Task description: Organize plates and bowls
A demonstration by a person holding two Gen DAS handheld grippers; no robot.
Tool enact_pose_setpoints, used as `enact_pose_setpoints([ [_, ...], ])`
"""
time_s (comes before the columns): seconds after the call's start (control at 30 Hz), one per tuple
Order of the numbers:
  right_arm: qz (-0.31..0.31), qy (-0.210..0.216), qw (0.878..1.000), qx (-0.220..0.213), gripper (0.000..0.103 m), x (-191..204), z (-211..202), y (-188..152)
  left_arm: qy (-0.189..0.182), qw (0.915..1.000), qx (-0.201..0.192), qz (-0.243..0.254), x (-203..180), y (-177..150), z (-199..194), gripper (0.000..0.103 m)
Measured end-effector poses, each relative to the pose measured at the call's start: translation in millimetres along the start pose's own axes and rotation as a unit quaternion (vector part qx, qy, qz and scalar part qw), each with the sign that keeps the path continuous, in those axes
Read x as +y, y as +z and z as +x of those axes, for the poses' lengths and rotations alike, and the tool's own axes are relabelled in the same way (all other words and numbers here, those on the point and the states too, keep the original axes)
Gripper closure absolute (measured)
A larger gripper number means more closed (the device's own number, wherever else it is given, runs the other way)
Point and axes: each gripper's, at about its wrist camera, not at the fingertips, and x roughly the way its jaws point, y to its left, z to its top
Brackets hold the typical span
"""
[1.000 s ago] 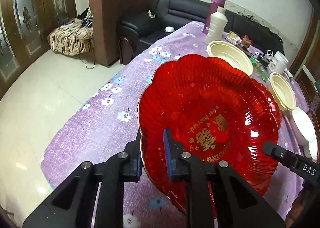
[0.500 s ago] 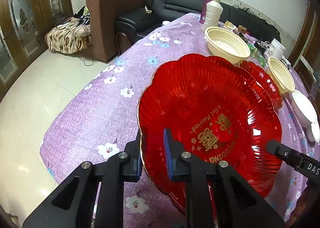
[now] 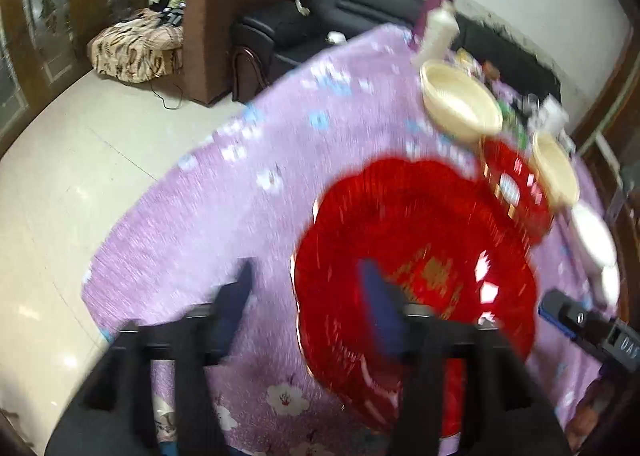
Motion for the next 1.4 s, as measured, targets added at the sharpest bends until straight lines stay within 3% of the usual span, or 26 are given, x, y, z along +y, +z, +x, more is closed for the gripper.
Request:
enact_pose_setpoints([
  [0.1, 0.017, -0.002, 0.999, -0.044, 0.039, -14, -26, 14, -0.012, 0.9987, -0.050, -0.001, -9, 21, -23, 0.017],
  [0.17, 0.036, -0.004, 0.996, -0.076, 0.029, -25, -43, 25, -0.031, 0.9968, -0.070, 0.023, -30, 35, -35, 0.016],
  [0.23, 0.059, -0.001, 0.994, -0.095, 0.020, -36, -55, 38, -0.073, 0.9940, -0.061, 0.053, -52, 46, -35, 0.014],
  [0.37, 0.078, -0.010, 0.993, -0.088, 0.016, -53, -60, 64, -0.123, 0.9831, -0.018, 0.134, -113, 62, -17, 0.014],
  [0.47, 0.094, 0.000, 0.993, -0.070, 0.016, -68, -47, 84, -0.116, 0.9770, 0.007, 0.178, -156, 72, 7, 0.014],
  [0.57, 0.112, -0.009, 0.992, -0.061, 0.023, -83, -33, 100, -0.125, 0.9740, 0.050, 0.182, -184, 80, 33, 0.014],
  [0.63, 0.121, -0.015, 0.991, -0.048, 0.037, -92, -23, 109, -0.118, 0.9750, 0.073, 0.174, -193, 84, 51, 0.014],
  [0.83, 0.126, -0.037, 0.991, -0.018, 0.053, -110, 7, 125, -0.106, 0.9810, 0.122, 0.107, -202, 98, 97, 0.014],
  [1.0, 0.133, -0.045, 0.990, -0.007, 0.061, -120, 18, 130, -0.092, 0.9792, 0.150, 0.102, -211, 95, 125, 0.015],
  [1.17, 0.129, -0.059, 0.990, 0.002, 0.072, -123, 24, 133, -0.075, 0.9757, 0.173, 0.111, -217, 90, 145, 0.033],
  [1.2, 0.130, -0.061, 0.990, 0.004, 0.074, -124, 27, 133, -0.073, 0.9749, 0.182, 0.107, -217, 89, 152, 0.042],
  [1.27, 0.129, -0.065, 0.990, 0.008, 0.080, -124, 31, 134, -0.068, 0.9749, 0.185, 0.103, -216, 88, 157, 0.050],
  [1.3, 0.127, -0.070, 0.989, 0.009, 0.087, -124, 33, 134, -0.065, 0.9756, 0.179, 0.109, -217, 88, 155, 0.070],
  [1.33, 0.124, -0.080, 0.989, 0.010, 0.095, -124, 35, 134, -0.059, 0.9746, 0.183, 0.115, -218, 87, 156, 0.079],
  [1.4, 0.125, -0.085, 0.988, 0.007, 0.095, -125, 36, 134, -0.056, 0.9747, 0.183, 0.114, -218, 89, 157, 0.085],
])
